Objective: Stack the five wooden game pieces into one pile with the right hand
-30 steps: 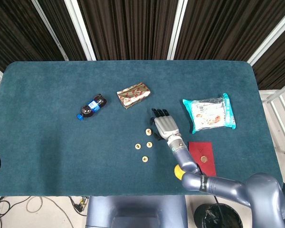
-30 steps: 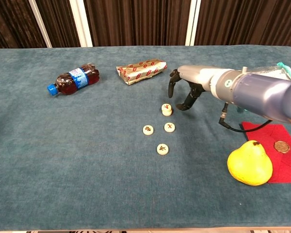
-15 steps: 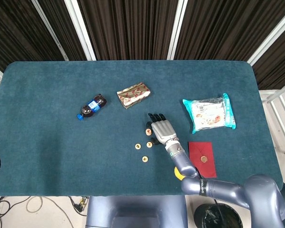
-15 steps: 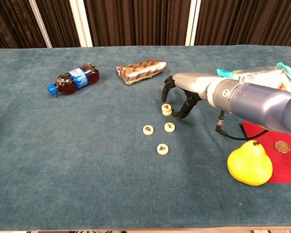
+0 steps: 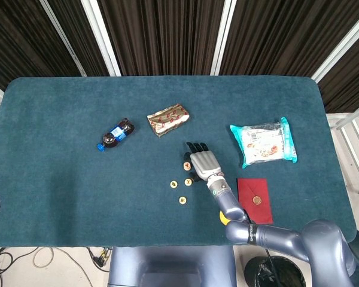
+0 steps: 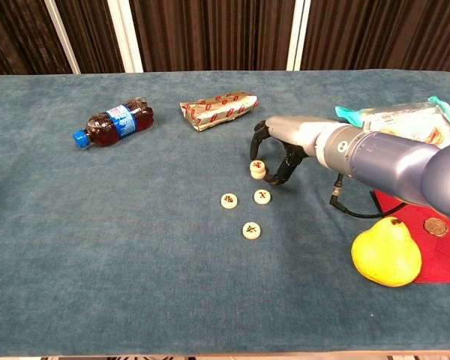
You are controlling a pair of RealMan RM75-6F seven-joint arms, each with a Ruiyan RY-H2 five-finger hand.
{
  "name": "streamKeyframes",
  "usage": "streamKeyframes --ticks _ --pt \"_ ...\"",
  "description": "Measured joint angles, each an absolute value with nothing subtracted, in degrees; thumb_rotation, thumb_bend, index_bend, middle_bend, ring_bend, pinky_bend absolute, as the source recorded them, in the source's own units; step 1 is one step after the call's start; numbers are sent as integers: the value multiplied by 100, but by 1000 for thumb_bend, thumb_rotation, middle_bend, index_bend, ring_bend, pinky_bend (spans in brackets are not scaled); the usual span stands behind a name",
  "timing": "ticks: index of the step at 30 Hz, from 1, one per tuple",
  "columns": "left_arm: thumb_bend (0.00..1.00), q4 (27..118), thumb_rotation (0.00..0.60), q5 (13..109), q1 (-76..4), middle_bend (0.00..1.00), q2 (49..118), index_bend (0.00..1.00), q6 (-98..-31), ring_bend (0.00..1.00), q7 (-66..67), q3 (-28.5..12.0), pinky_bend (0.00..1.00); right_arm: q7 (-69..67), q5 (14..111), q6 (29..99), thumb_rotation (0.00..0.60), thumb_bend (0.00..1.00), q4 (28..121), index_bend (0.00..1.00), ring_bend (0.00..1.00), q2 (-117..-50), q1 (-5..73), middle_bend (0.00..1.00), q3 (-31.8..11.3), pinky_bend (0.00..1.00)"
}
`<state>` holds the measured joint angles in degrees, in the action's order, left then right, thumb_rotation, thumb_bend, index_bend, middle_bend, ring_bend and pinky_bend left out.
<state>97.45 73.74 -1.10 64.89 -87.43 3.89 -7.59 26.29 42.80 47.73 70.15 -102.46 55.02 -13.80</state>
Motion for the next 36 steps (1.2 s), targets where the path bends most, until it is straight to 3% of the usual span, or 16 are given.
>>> streamKeyframes --ticks 23,36 --pt "591 9750 600 7362 -106 0 6493 99 -8748 0 383 -769 0 2606 4321 4755 600 439 7070 381 0 -10238 5473 0 -1364 0" --pt "591 9757 600 7334 -104 0 6498 99 -8751 0 412 -778 0 2611 4316 4805 600 439 7151 351 0 -10156 5461 0 -1410 0"
